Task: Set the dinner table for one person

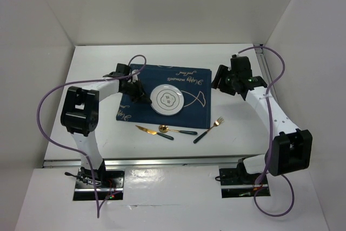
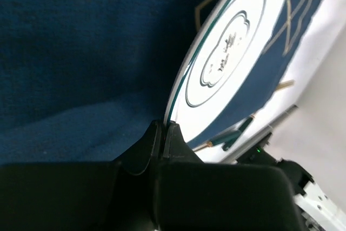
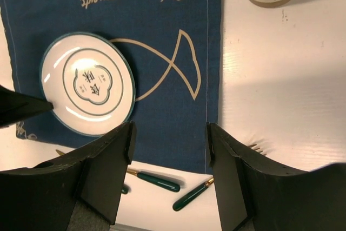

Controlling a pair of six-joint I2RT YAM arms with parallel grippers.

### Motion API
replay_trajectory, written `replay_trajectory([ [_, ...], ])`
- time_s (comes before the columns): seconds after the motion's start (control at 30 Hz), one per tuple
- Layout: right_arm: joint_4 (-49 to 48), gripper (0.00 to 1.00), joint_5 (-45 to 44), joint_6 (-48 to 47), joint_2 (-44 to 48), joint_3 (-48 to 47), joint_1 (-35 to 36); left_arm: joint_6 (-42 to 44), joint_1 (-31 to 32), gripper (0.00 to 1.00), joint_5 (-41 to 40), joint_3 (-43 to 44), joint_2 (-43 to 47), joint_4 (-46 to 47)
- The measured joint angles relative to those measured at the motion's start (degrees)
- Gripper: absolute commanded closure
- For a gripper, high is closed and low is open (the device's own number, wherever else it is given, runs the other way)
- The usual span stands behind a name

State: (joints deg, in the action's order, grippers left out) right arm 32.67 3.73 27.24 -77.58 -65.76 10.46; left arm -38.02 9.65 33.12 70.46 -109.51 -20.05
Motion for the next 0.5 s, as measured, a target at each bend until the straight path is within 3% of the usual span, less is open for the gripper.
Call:
replay_trajectory([
  [0.03, 0.0, 0.35, 0.3, -0.2, 0.0, 0.3, 0.0, 0.0, 0.3, 0.71, -1.1, 0.5, -0.1, -0.7],
  [0.07, 0.0, 0.35, 0.7, -0.3, 0.0, 0.7, 0.0, 0.3, 0.6, 0.68, -2.0, 1.2, -0.2, -1.4],
  [0.17, 0.2, 0.35, 1.8, -0.6, -0.2, 1.8, 0.0, 0.5, 1.6, 0.4, -5.1, 3.1, -0.2, -2.6],
  [0.2, 0.3, 0.35, 2.0, -0.7, -0.3, 1.8, 0.0, 0.5, 1.9, 0.27, -5.7, 3.5, -0.2, -2.8],
  [0.3, 0.4, 0.35, 2.0, -1.2, -0.6, 1.9, 0.0, 0.7, 2.5, 0.18, -7.3, 4.7, -0.2, -4.1],
  [0.5, 2.2, 0.35, -0.2, -2.5, -3.2, -0.4, -1.1, 2.9, 2.0, 0.19, -10.9, 8.2, -0.2, -7.7],
])
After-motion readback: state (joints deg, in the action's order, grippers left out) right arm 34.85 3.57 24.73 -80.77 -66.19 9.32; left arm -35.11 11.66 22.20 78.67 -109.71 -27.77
